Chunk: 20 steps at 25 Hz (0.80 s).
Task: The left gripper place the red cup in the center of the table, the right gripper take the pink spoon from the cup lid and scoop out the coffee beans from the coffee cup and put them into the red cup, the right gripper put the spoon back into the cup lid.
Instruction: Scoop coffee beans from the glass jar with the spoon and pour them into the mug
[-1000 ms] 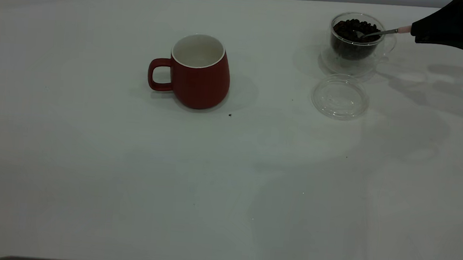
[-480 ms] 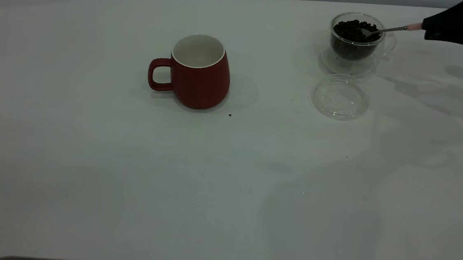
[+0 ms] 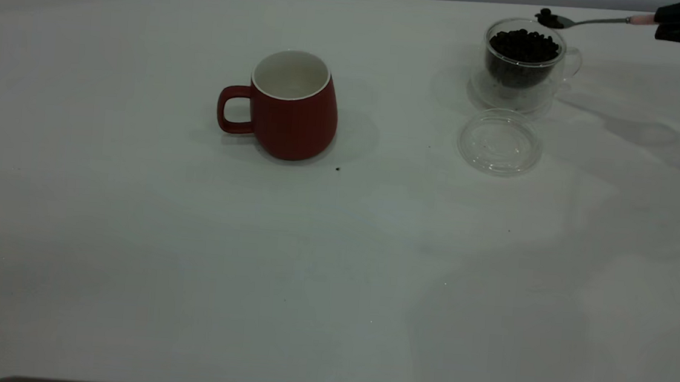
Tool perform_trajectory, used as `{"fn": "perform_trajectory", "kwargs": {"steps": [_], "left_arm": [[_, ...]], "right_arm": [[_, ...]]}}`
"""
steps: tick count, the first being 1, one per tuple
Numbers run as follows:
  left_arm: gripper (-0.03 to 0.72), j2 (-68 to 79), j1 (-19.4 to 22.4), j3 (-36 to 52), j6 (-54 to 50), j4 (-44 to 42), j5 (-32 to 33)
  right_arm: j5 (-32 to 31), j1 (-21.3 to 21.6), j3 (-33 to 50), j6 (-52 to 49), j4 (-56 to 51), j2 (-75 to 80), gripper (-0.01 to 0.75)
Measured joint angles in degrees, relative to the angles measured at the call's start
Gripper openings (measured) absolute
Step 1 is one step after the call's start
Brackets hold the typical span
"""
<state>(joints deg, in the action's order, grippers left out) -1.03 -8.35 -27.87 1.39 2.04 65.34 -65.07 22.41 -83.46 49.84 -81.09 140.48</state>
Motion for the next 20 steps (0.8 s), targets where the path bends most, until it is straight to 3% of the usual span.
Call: {"fn": "perform_trajectory", "kwargs": {"steps": [20], "left_arm": [[0.587,0.0,0.0,0.0,0.0,0.0,0.0]], "right_arm": [[-0.73,-0.11,-0.08,3.02,-4.0,3.56,0.101]]}}
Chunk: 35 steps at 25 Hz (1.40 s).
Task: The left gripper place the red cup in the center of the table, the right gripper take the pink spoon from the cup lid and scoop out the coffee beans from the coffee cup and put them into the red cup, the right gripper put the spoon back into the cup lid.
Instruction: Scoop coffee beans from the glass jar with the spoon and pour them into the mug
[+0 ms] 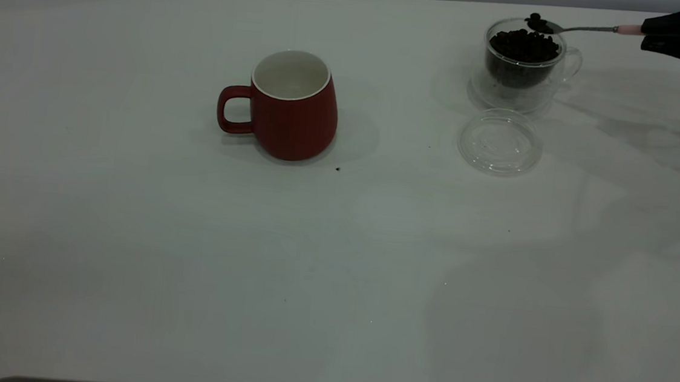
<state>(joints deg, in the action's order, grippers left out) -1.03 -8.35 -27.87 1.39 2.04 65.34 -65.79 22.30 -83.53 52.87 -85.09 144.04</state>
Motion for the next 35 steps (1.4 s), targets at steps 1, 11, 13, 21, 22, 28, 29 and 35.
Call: {"fn": "perform_trajectory", "kwargs": {"steps": [1,11,13,21,22,28,29,35], "left_arm": [[0.587,0.0,0.0,0.0,0.0,0.0,0.0],[0.587,0.0,0.0,0.0,0.0,0.0,0.0],[0.587,0.0,0.0,0.0,-0.12,0.0,0.0],[0.587,0.0,0.0,0.0,-0.12,0.0,0.0],[0.587,0.0,0.0,0.0,-0.12,0.0,0.0],[0.587,0.0,0.0,0.0,-0.12,0.0,0.0],[0.587,0.0,0.0,0.0,-0.12,0.0,0.0],[0.587,0.0,0.0,0.0,-0.12,0.0,0.0]], "right_arm": [[0.0,0.0,0.0,0.02,-0.03,0.0,0.101],[0.0,-2.16,0.0,0.02,0.09,-0.19,0.101],[0.0,-3.0,0.0,0.02,0.09,-0.19,0.101],[0.0,-7.03,-0.05,-0.08,0.09,-0.38,0.101],[0.0,-7.77,-0.05,-0.16,0.09,-0.5,0.101],[0.0,-12.15,-0.05,-0.23,0.03,-1.75,0.101],[0.0,-12.85,-0.05,-0.23,0.03,-1.82,0.101],[0.0,-18.04,-0.05,-0.48,0.03,-2.0,0.101]]}}
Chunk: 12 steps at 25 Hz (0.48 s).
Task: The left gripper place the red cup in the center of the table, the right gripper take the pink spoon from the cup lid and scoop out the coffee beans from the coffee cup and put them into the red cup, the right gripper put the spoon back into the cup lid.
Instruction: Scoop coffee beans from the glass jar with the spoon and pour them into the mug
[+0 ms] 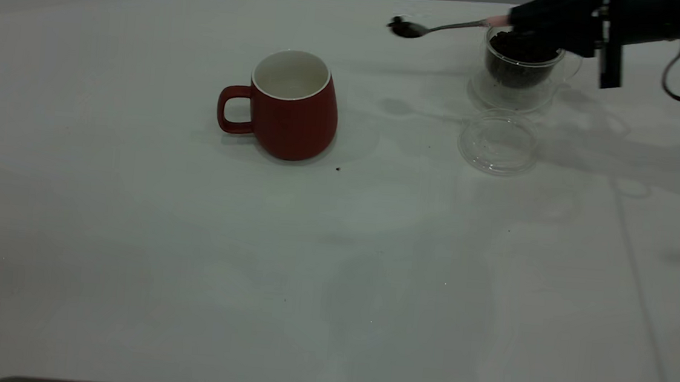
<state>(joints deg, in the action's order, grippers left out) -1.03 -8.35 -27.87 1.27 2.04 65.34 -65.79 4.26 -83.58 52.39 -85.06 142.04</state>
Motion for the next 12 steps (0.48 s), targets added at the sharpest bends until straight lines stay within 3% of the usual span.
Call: {"fn": "perform_trajectory", "kwargs": {"steps": [12], "left_arm": [[0.587,0.0,0.0,0.0,0.05,0.0,0.0]], "right_arm": [[0.0,-7.86,0.0,-0.05,-2.59,0.0,0.101]]}}
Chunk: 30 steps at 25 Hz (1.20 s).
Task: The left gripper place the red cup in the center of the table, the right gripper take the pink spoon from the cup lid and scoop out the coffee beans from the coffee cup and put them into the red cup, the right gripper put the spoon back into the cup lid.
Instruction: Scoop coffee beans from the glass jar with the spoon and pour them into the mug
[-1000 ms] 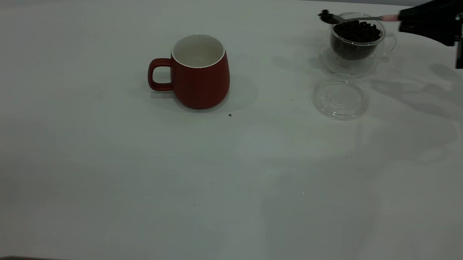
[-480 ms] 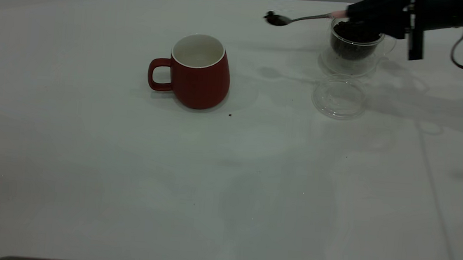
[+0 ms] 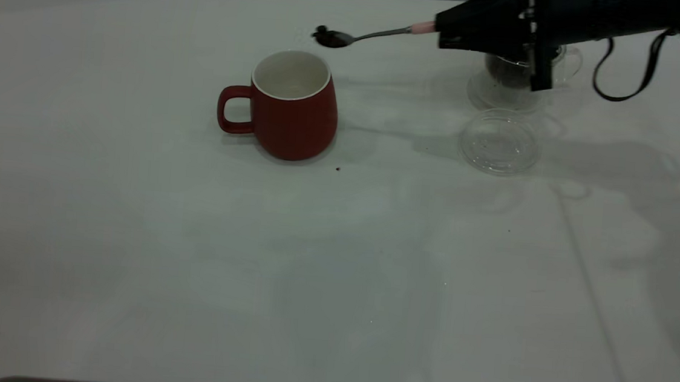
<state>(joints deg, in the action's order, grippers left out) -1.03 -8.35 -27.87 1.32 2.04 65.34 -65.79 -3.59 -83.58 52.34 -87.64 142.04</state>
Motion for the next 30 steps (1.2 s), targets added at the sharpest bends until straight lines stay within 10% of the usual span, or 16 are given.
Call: {"fn": "perform_trajectory", "kwargs": {"steps": [30], "left_arm": [[0.587,0.0,0.0,0.0,0.03,0.0,0.0]], "right_arm": [[7.96,-5.58,0.0,31.91,-0.97,-3.66,0.101]]}}
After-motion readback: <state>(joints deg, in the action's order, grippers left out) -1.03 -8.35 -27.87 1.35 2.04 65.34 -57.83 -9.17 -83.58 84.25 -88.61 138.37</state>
